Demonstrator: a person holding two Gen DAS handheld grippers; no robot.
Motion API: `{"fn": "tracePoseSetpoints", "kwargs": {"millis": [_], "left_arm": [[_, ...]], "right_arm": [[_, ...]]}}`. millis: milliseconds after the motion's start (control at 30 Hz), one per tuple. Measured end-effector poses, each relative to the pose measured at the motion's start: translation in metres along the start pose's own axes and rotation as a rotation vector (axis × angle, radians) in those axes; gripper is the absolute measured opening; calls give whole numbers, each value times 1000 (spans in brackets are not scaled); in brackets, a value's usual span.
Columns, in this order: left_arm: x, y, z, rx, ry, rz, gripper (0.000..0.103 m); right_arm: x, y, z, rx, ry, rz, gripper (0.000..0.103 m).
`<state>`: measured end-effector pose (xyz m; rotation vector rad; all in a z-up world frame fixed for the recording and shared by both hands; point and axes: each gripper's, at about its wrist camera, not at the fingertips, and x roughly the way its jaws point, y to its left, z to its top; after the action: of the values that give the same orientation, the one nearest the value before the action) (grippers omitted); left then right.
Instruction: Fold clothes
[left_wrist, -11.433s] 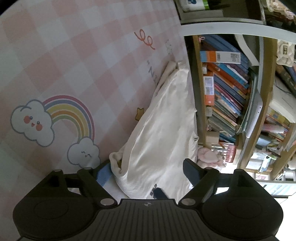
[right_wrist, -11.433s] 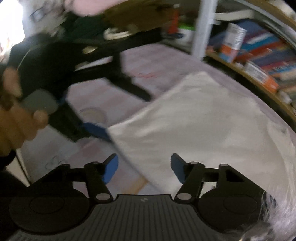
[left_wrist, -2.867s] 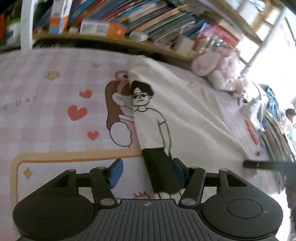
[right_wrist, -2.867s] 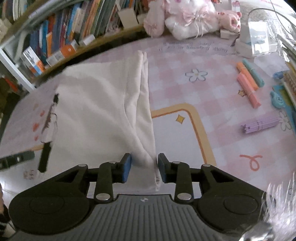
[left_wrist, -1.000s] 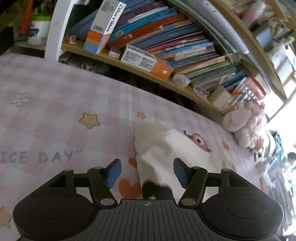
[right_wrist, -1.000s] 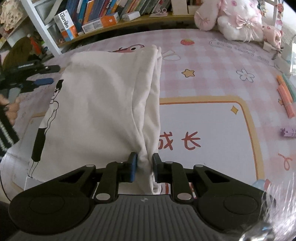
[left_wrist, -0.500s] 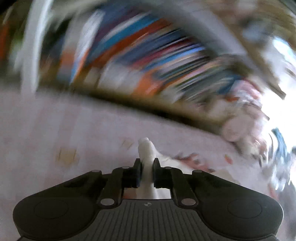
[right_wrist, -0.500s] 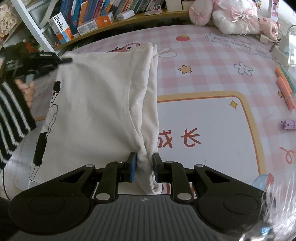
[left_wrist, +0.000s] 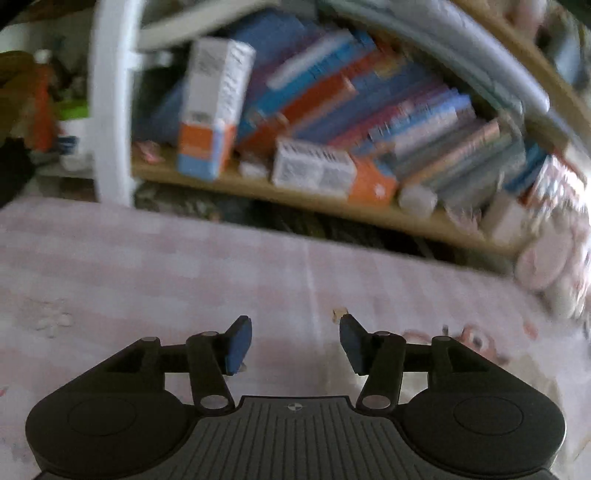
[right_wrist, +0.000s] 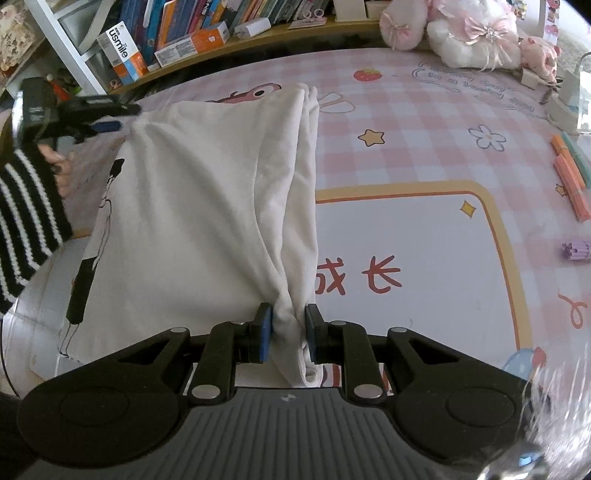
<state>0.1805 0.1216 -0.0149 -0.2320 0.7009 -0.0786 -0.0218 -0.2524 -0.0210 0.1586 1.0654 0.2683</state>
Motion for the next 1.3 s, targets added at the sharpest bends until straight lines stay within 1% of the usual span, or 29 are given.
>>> {"fn": "tracePoseSetpoints", "kwargs": {"millis": [67, 133, 200, 233, 267, 300, 367, 433, 567, 600, 633, 667, 700, 733, 767, 800, 867, 900, 967, 1000, 1033, 1100, 1167, 1300], "left_arm": [[-18, 2, 2, -11, -30, -36, 48], [-39, 1, -7, -2, -36, -77, 47], [-58, -4, -25, -5, -39, -134, 35], [-63, -8, -34, -14, -31, -162, 32], [-68, -11, -43, -23, -23, -191, 23], [-66, -11, -46, -42, -11, -188, 18], [-61, -11, -53, -80, 13, -182, 18], [-56, -11, -60, -117, 37, -176, 16], [-46, -11, -73, -192, 86, -164, 15], [-47, -12, -71, -187, 92, -154, 15], [-49, -14, -69, -178, 97, -137, 15], [-54, -18, -67, -166, 96, -103, 20], [-60, -21, -67, -149, 86, -73, 27], [-66, -24, -66, -133, 76, -44, 28], [-72, -27, -66, -117, 66, -14, 28], [-80, -29, -68, -103, 61, -22, 28], [-96, -37, -76, -69, 66, -40, 29], [-104, -42, -82, -48, 75, -50, 29], [-117, -55, -94, 2, 98, -62, 29], [-122, -62, -102, 32, 112, -63, 29], [-128, -69, -109, 55, 124, -60, 29], [-137, -81, -122, 83, 136, -62, 29], [-144, -91, -133, 103, 149, -66, 29], [-150, -104, -149, 146, 188, -52, 29]], "right_arm": [[0, -1, 0, -4, 2, 2, 19], [0, -1, 0, -7, 1, 7, 19], [0, -2, 0, -11, 0, 12, 19], [0, -2, 0, -13, -2, 14, 19], [0, -3, 0, -15, -3, 16, 19], [0, -3, 0, -16, -4, 18, 19], [0, -4, 0, -22, -4, 22, 19], [0, -4, 0, -30, -4, 26, 19], [0, -5, 0, -49, -5, 35, 19], [0, -5, 0, -55, -5, 39, 19], [0, -6, 0, -60, -4, 43, 19], [0, -7, 1, -62, 3, 49, 20], [1, -8, 3, -63, 10, 54, 24], [1, -9, 4, -64, 17, 60, 30], [1, -11, 6, -61, 23, 62, 31], [-2, -13, 8, -55, 18, 74, 32], [-9, -21, 20, -30, -20, 121, 37], [-13, -25, 27, -14, -42, 145, 43], [-15, -33, 47, 7, -84, 177, 44], [-12, -37, 60, 7, -104, 178, 45], [-7, -39, 72, 2, -120, 172, 48], [11, -41, 100, -22, -149, 160, 51], [32, -41, 122, -36, -148, 153, 51], [54, -33, 135, -76, -133, 149, 52]]}}
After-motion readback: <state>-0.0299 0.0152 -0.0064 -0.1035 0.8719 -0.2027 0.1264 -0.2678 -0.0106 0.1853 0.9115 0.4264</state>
